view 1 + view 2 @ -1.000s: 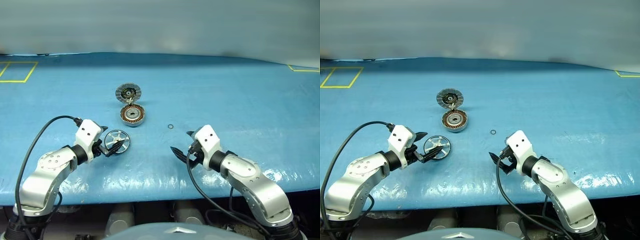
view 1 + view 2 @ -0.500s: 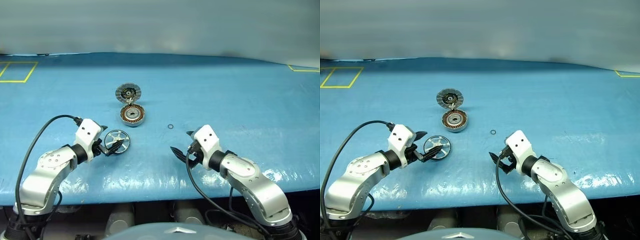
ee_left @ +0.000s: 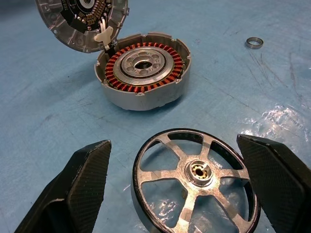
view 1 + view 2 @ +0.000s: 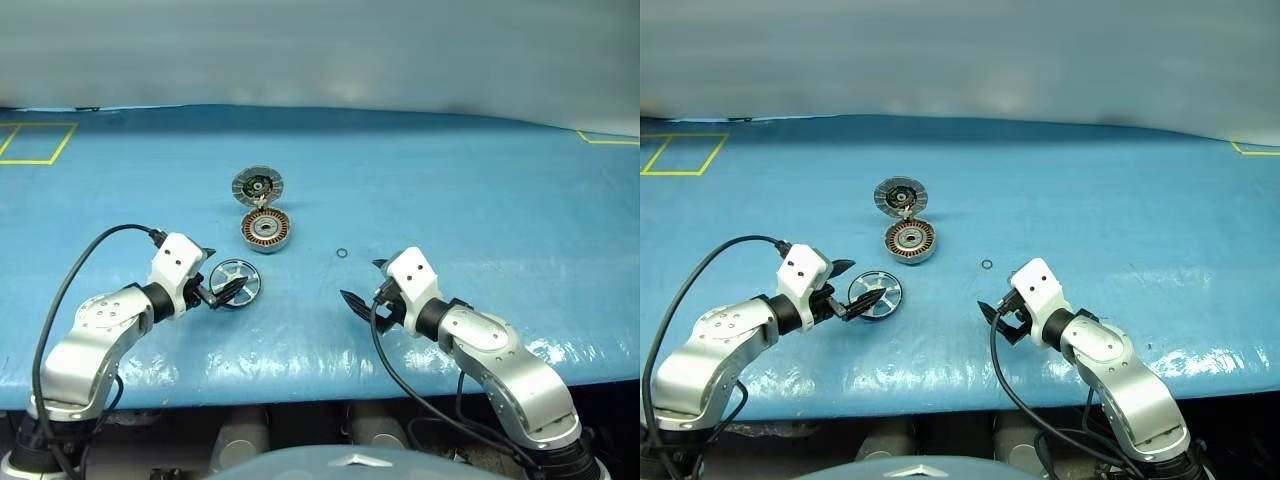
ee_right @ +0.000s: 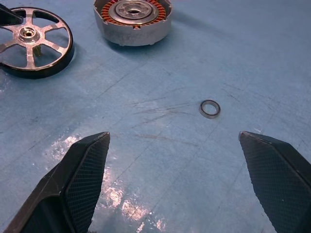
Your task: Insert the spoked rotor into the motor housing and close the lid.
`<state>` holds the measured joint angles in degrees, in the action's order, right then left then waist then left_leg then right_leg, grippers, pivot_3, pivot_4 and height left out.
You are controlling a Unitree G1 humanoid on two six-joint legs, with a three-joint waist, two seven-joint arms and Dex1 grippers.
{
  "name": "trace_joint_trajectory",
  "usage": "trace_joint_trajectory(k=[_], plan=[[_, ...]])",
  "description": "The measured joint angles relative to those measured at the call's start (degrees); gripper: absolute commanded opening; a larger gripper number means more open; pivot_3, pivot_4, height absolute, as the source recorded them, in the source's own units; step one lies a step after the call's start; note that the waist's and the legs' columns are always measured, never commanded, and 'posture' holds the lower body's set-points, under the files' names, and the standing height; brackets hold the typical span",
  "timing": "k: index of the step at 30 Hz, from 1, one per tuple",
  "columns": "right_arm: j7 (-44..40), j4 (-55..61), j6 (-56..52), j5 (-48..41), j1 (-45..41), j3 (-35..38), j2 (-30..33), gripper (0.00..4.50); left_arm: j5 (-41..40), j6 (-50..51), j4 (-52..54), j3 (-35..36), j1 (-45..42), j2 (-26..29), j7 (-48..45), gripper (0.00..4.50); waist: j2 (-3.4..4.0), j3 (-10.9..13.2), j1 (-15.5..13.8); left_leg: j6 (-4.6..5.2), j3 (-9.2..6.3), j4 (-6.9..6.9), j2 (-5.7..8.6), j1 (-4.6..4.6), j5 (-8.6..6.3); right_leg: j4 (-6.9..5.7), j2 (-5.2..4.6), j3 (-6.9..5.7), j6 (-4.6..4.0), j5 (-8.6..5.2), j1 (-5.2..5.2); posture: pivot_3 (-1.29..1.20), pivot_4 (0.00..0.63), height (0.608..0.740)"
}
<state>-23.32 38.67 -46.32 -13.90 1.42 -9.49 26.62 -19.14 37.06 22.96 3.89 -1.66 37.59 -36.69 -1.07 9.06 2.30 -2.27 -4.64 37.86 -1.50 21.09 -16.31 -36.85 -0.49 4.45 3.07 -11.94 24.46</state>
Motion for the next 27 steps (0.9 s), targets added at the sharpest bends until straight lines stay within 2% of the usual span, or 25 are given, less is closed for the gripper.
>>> trace_joint_trajectory(k=[8,10,12,17,27], plan=[[1.19,-0.16,0.96,0.42,-0.19,-0.39,-0.90,4.49,-0.55,1.34,-12.53,-5.14,-16.87,2.11,-9.11,4.50,-0.01,0.00,-0.08,0.00,-0.02,0.01,0.03,0.04,0.00,0.01,0.01,-0.01,0.26,0.17,0.00,0.00,0.150,0.740],[1.33,-0.18,1.03,0.46,-0.18,-0.46,-1.17,4.49,0.07,1.23,-13.97,-6.30,-18.60,2.88,-10.64,4.50,0.00,0.01,0.35,0.01,0.02,-0.01,0.01,0.03,0.00,0.01,0.00,0.03,0.26,0.17,0.02,0.00,0.150,0.740],[2.15,-0.18,1.15,0.69,0.30,-0.40,-1.69,4.49,2.66,0.19,-22.54,-12.65,-27.04,3.22,-16.27,4.50,-0.10,0.07,0.10,0.02,-0.21,0.05,0.01,0.15,0.00,-0.01,0.07,-0.17,0.24,0.15,0.04,0.00,0.150,0.740],[2.91,-0.06,1.48,0.91,1.23,-0.71,-2.45,4.49,6.81,-3.93,-33.71,-18.46,-38.39,2.87,-23.62,4.50,-0.09,0.07,0.06,0.02,-0.20,0.06,0.03,0.17,0.00,0.00,0.05,-0.15,0.24,0.16,0.03,0.00,0.150,0.740],[3.95,-0.08,2.11,1.32,1.81,-0.95,-3.38,4.49,14.81,-11.10,-50.11,-26.47,-48.31,-1.30,-32.79,4.50,-0.08,0.08,0.25,0.04,-0.23,0.08,0.03,0.29,-0.01,-0.01,0.05,-0.16,0.21,0.16,0.10,0.00,0.150,0.740]])
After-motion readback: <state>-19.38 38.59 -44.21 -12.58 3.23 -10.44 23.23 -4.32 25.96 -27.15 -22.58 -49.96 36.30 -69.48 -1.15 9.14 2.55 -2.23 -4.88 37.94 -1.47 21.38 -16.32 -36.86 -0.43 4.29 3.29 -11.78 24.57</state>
